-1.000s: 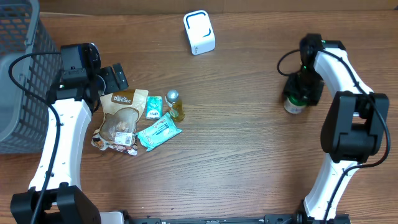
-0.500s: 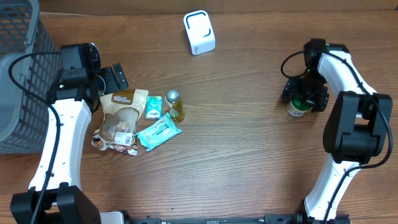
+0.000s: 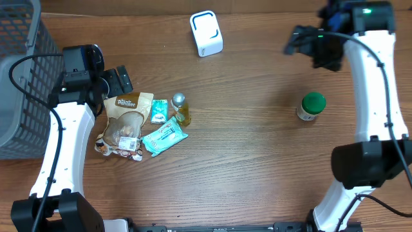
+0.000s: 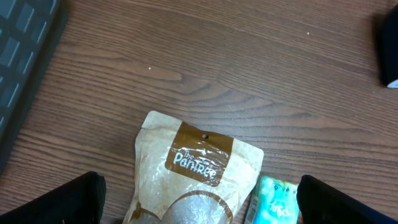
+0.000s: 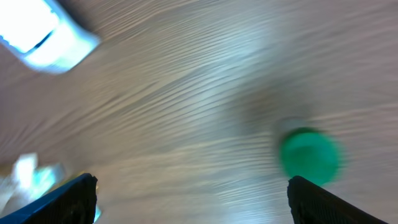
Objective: Scan the item barcode
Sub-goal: 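Release the jar and swing the right gripper left toward the items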
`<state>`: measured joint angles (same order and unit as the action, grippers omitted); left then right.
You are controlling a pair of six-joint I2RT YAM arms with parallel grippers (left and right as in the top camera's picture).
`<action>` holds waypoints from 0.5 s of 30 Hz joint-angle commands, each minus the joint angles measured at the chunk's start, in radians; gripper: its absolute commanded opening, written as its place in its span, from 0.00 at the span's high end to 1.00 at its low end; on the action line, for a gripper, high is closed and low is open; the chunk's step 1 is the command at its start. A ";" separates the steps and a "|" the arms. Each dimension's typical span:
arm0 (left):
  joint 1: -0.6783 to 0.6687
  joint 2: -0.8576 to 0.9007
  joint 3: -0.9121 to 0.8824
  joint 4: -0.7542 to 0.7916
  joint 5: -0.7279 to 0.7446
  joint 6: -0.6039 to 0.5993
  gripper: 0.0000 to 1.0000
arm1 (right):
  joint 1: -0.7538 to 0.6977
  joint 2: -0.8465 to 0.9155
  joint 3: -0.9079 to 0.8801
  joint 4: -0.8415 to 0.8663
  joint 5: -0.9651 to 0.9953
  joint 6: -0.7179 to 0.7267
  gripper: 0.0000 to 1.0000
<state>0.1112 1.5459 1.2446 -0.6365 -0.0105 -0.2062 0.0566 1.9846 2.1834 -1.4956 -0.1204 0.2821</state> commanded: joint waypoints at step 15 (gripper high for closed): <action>0.000 0.003 0.007 0.001 0.007 0.005 0.00 | 0.678 0.064 -0.024 0.288 0.264 -0.052 0.06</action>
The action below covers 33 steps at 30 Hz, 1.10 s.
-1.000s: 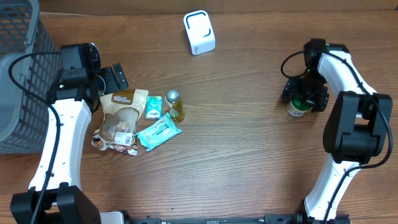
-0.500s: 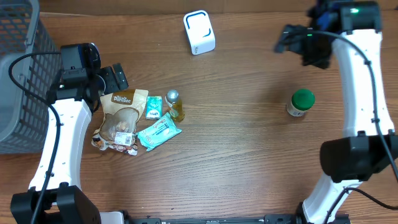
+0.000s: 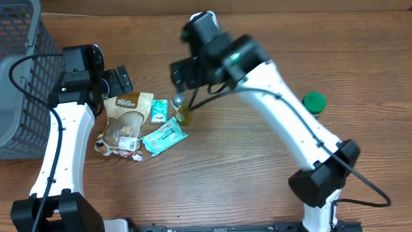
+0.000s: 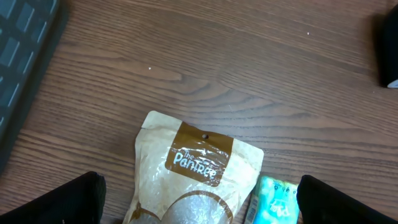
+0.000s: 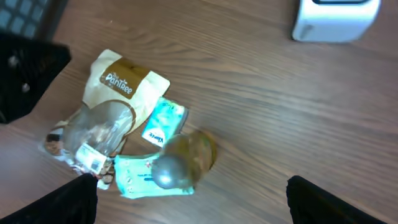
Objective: Scan the item barcode
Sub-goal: 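Release the jar and swing the right gripper left toward the items, then grasp the yellow oil bottle with the right gripper and lift it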
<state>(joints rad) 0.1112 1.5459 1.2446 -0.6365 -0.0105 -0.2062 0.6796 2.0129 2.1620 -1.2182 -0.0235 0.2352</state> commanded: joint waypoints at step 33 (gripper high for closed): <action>0.000 0.003 0.007 0.001 0.007 0.005 0.00 | 0.111 0.286 -0.003 -0.005 0.073 -0.003 0.29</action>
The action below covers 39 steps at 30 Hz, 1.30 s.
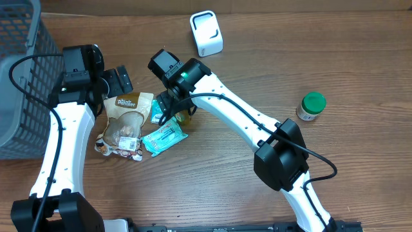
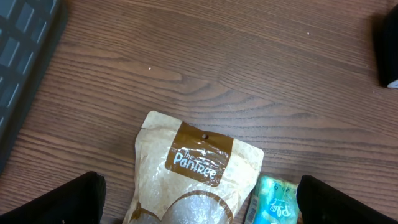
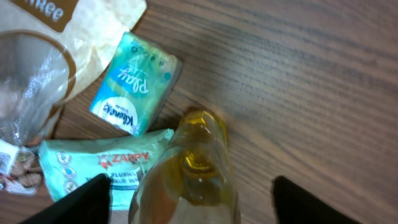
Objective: Scan the item barcode
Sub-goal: 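Grasp the yellow oil bottle with the right gripper and lift it, then carry the yellow bottle with the right gripper toward the white scanner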
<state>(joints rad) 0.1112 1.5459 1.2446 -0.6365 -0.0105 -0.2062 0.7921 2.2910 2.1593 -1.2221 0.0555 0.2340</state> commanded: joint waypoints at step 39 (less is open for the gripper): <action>0.000 0.003 0.007 0.001 0.007 0.005 0.00 | -0.468 -0.364 0.001 -0.472 -0.960 -0.404 0.63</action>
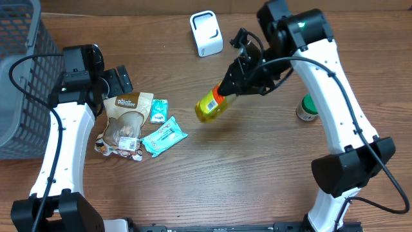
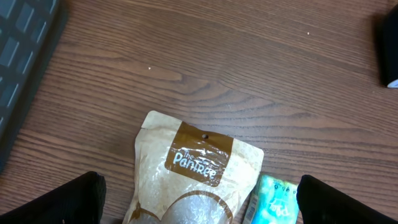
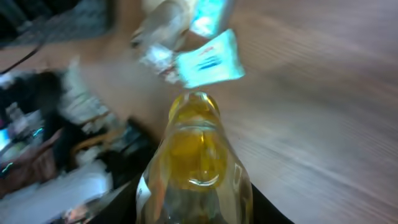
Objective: Scan the item barcode
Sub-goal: 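Carry the yellow bottle with the right gripper toward the white scanner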
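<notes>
My right gripper (image 1: 233, 87) is shut on a small bottle of yellow liquid (image 1: 212, 106) and holds it tilted in the air over the middle of the table. The bottle (image 3: 198, 168) fills the right wrist view between the dark fingers. The white barcode scanner (image 1: 206, 33) stands at the far edge, up and to the left of the bottle. My left gripper (image 2: 199, 202) hangs open over the tan Pantree pouch (image 2: 186, 180), one fingertip (image 2: 68, 199) at each lower corner of its view.
A blue tissue pack (image 1: 158, 111) and a teal wipes packet (image 1: 165, 136) lie beside the pouch (image 1: 126, 119). A green-capped jar (image 1: 310, 106) stands at the right, partly behind my right arm. A grey wire basket (image 1: 19, 77) fills the left edge.
My right gripper was low at the bottle beside the pouches. Now it holds the bottle lifted and tilted further right, nearer the scanner. The left arm has not moved.
My right arm began at the far right near the green-capped jar. It then stood over the pile of items, then down at the yellow bottle. Now the bottle is off the table in its grip. My left gripper stayed open over the pouch throughout.
</notes>
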`<state>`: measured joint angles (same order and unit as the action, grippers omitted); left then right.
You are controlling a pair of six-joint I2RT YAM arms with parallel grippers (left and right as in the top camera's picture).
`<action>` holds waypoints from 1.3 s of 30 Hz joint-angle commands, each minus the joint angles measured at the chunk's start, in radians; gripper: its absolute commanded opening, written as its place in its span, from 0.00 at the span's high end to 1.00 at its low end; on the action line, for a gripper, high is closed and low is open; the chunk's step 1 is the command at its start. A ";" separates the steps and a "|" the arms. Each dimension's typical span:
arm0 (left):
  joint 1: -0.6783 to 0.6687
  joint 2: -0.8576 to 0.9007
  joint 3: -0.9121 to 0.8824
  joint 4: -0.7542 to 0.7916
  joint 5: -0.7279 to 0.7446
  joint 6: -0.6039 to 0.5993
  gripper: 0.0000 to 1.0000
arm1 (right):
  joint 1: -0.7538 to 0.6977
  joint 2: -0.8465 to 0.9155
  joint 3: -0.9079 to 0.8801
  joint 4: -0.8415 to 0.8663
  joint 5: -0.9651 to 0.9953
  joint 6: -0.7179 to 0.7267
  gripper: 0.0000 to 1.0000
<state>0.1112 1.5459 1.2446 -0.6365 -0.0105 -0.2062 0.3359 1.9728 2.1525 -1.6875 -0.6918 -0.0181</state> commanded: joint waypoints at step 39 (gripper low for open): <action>0.000 0.003 0.007 0.001 0.007 0.005 0.00 | 0.018 -0.069 -0.048 -0.007 -0.244 -0.188 0.64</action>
<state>0.1112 1.5459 1.2446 -0.6365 -0.0105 -0.2066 0.3477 1.9678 2.1319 -1.6951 -0.9173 -0.2058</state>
